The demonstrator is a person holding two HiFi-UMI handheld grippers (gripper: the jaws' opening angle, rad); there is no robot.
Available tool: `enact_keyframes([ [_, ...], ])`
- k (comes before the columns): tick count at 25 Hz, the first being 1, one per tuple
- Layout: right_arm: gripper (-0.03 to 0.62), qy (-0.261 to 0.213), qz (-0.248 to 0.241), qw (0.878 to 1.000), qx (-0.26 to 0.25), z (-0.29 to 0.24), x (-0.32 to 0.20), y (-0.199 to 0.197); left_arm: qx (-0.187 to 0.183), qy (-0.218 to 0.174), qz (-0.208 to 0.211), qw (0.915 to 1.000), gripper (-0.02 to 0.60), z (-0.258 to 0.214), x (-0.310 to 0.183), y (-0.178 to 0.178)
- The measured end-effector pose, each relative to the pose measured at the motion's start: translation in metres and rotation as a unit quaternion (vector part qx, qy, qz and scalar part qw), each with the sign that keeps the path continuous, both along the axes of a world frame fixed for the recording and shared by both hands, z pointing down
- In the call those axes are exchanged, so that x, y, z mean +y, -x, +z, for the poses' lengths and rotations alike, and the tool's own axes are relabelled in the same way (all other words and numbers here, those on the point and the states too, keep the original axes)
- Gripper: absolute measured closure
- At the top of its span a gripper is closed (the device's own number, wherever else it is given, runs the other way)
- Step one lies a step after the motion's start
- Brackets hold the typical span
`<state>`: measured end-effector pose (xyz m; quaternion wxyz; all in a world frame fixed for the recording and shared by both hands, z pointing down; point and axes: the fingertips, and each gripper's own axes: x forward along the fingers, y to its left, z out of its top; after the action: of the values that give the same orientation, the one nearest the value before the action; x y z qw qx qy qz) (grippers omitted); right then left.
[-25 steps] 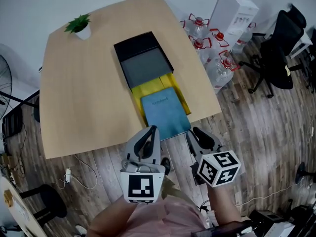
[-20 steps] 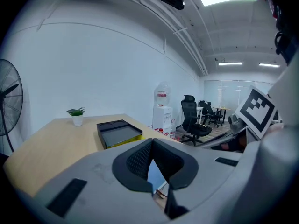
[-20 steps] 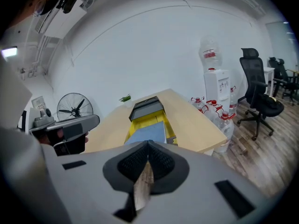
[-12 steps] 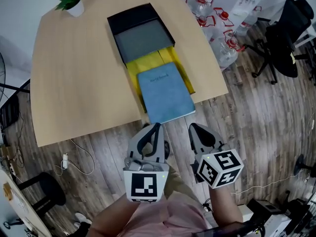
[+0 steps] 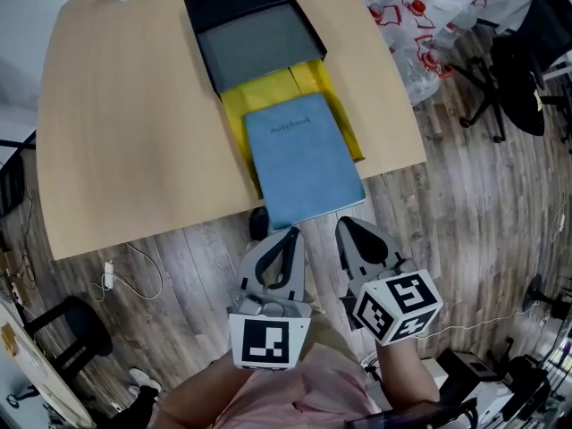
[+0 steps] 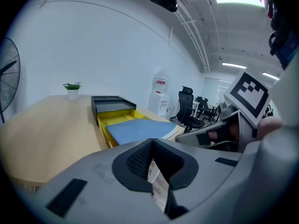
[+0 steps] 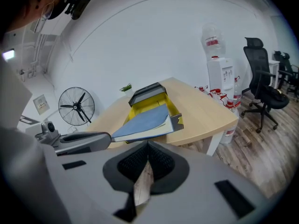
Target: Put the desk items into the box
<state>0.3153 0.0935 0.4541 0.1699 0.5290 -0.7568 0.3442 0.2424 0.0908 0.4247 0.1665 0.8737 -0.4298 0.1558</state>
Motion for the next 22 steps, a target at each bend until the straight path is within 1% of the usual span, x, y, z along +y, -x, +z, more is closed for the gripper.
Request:
enact_keyframes([
  [7,0.591,0.018,-0.007,1.0,-0.007,0.013,-0.011,0.005,0.003,0.044,0.021,0.9988,0.569,0.027,0.007,-0.015],
  [10,0.591,0.023,-0.01,1.0,-0.008,0.015,-0.019,0.009,0.0,0.048,0.03,0.9984,0.569,0.032,0.003,-0.017],
  [14,0.591,0.032,-0.013,0.999,-0.01,0.02,-0.031,0.01,0.0,0.058,0.032,0.9978,0.569,0.038,-0.01,-0.021],
  [22,0.592,0.044,-0.018,0.999,0.001,0.016,-0.044,0.011,0.002,0.055,0.029,0.998,0.569,0.033,-0.037,-0.016],
])
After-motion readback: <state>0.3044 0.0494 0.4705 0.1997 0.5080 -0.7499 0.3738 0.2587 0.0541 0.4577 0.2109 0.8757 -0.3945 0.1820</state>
